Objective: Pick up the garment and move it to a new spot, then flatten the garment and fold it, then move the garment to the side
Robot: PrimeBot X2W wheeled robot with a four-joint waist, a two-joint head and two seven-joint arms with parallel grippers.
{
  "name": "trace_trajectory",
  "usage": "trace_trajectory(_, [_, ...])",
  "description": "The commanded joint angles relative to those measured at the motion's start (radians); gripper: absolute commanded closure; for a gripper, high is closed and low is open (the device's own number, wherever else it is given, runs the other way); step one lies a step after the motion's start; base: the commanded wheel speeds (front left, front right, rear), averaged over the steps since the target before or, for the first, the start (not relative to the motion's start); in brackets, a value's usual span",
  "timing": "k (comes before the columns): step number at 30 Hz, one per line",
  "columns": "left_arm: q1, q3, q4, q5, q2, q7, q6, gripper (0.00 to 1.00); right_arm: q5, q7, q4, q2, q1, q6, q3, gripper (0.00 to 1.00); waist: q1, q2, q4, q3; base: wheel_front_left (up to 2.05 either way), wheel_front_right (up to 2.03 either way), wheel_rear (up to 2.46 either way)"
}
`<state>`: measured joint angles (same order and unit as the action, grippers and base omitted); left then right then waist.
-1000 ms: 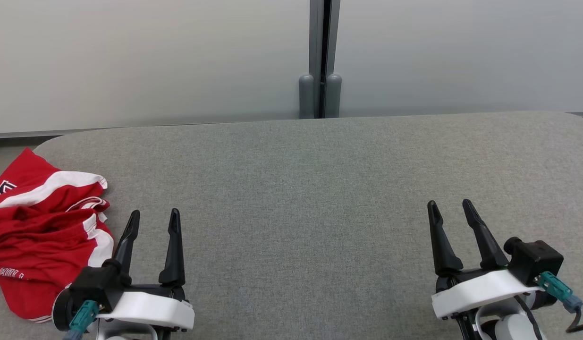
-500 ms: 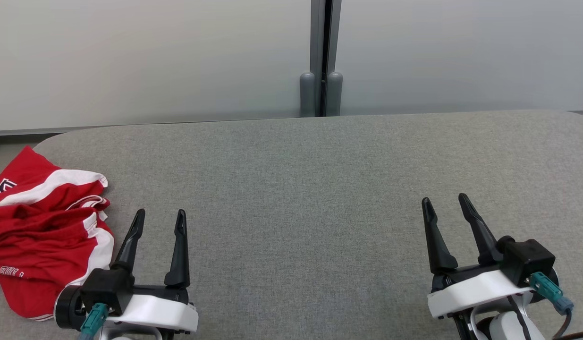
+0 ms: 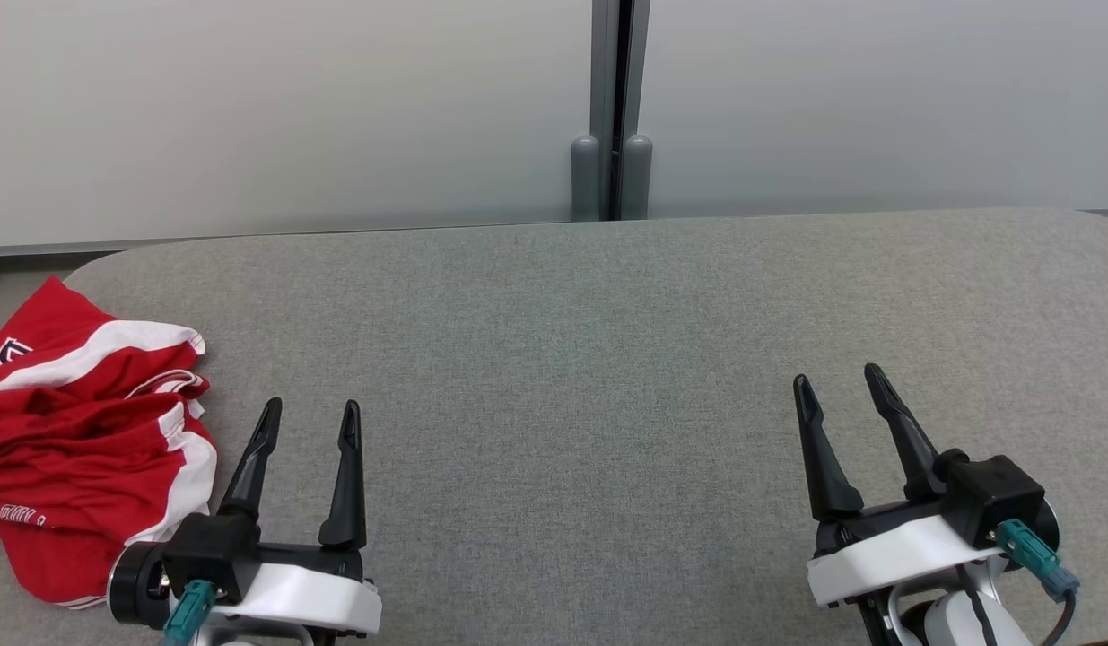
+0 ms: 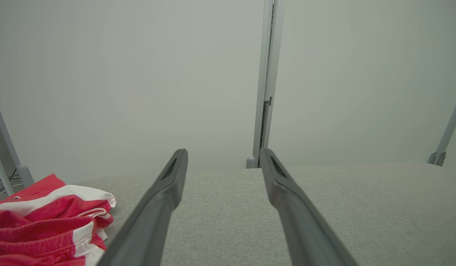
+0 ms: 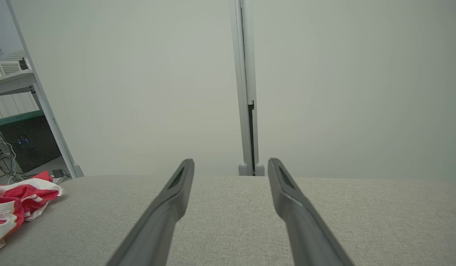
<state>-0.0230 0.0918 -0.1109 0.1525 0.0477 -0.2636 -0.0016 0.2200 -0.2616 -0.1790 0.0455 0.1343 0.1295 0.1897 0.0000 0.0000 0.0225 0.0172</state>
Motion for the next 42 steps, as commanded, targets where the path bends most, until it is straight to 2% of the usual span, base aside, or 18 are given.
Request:
trace_trajectory(1, [0.003, -0.002, 0.0, 0.004, 0.005, -0.002, 0.003, 0.0, 0.002, -0.005, -0.001, 0.009, 0.01, 0.002, -0.002, 0.0, 0.0, 0.0, 0.0, 0.0, 0.0, 0.0, 0.0])
trace_trajectory(17, [0.004, 0.0, -0.005, 0.018, 0.005, -0.002, 0.005, 0.0, 0.009, -0.005, -0.01, 0.009, 0.007, 0.002, -0.002, 0.0, 0.0, 0.0, 0.001, -0.003, 0.0, 0.0, 0.0])
trace_trajectory(25, [0.006, -0.008, -0.015, 0.042, 0.005, -0.002, 0.007, 0.0, 0.02, -0.005, -0.011, 0.008, -0.001, 0.002, 0.003, 0.0, 0.0, 0.0, 0.029, -0.009, 0.0, 0.0, 0.0])
trace_trajectory(28, [0.011, -0.013, -0.02, 0.056, 0.005, -0.002, 0.01, 0.0, 0.027, -0.005, -0.011, 0.008, -0.007, 0.002, 0.005, 0.0, 0.0, 0.0, 0.055, -0.012, 0.0, 0.0, 0.0])
trace_trajectory(42, [0.011, -0.041, -0.044, 0.089, 0.005, -0.001, 0.02, 0.0, 0.075, -0.005, -0.016, 0.008, -0.022, 0.002, 0.068, 0.0, 0.0, 0.0, 0.288, -0.01, 0.0, 0.0, 0.0])
